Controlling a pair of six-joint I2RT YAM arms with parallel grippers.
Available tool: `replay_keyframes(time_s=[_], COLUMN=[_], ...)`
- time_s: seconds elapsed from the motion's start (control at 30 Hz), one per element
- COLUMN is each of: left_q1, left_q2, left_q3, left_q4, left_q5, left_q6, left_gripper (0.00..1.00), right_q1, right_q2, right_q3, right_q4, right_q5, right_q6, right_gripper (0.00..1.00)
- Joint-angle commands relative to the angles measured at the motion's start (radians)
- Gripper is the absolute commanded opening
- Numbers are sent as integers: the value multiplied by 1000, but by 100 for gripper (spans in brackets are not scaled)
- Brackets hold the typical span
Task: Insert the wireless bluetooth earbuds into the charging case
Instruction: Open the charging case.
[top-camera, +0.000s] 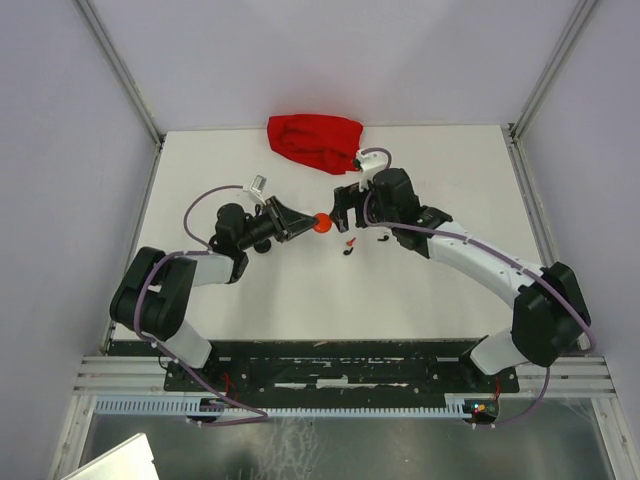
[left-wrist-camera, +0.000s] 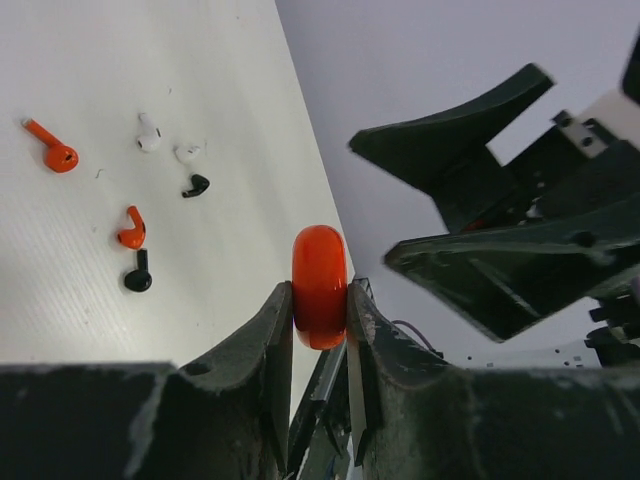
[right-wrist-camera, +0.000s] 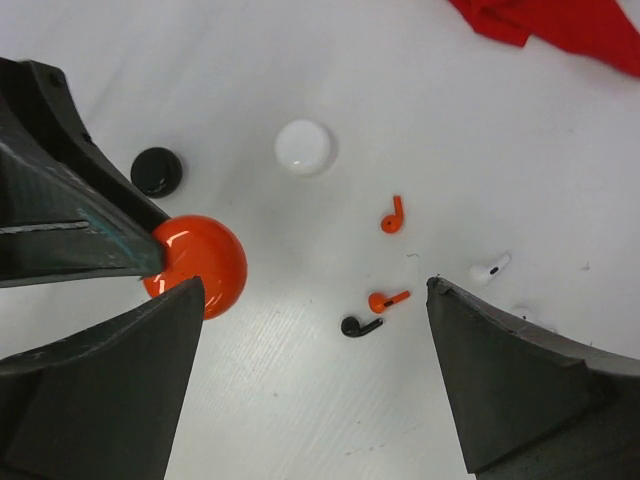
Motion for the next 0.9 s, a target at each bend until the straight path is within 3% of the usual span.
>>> replay_keyframes(time_s=[0.0, 0.6, 0.87], left_q1=[-3, -23, -8], left_q2=[26, 93, 122], left_q3=[-14, -10, -16], left_q4=[186, 305, 358], left_q5=[-7, 14, -50], left_q6=[-107, -182, -242], left_gripper=[3, 3, 3], right_q1=[9, 9, 9], right_q2=[48, 146, 127], right_q3=[57, 78, 68], right_q4=[-43, 16, -35], right_q5=[34, -7, 90], right_q6=[42, 49, 7], right_gripper=[99, 99, 99])
